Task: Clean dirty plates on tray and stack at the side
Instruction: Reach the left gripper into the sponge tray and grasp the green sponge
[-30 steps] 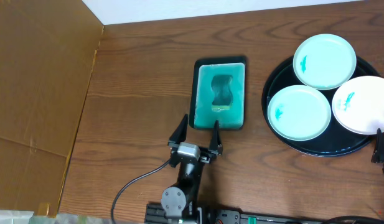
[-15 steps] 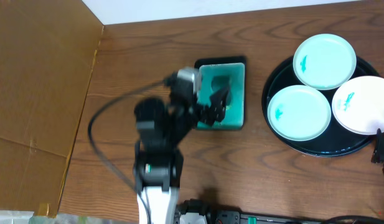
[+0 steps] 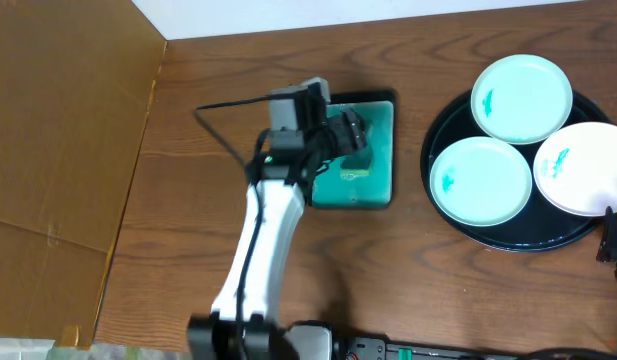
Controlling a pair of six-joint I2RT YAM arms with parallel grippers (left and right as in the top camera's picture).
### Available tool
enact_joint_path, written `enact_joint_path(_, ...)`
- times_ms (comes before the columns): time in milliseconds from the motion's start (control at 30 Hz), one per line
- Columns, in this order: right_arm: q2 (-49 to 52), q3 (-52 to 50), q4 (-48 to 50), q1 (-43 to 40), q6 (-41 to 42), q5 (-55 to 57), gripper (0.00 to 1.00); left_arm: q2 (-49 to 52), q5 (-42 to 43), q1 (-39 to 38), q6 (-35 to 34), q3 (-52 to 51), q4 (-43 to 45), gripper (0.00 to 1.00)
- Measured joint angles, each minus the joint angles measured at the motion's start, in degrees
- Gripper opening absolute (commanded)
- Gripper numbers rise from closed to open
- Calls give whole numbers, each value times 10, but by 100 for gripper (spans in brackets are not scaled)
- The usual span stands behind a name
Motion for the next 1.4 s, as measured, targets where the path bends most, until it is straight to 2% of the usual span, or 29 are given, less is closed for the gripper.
enact_joint_path(133,0,0,0,0,0,0,99,55,-23,-10,1,9,-18,81)
enact_joint_path(300,0,0,0,0,0,0,99,153,-76,-30,0,80,-90,82)
enact_joint_path(633,0,0,0,0,0,0,99,228,-129,-38,-16,116,-18,82)
enact_joint_path(967,0,0,0,0,0,0,99,296,-133,-38,-17,116,-17,81)
enact_joint_path(1167,0,0,0,0,0,0,99,323,-134,-38,-18,116,-21,74)
enact_joint_path(1267,0,0,0,0,0,0,99,330,-136,-38,-20,116,-24,59)
enact_joint_path(1400,0,0,0,0,0,0,99,330,-137,-38,-17,116,-19,59)
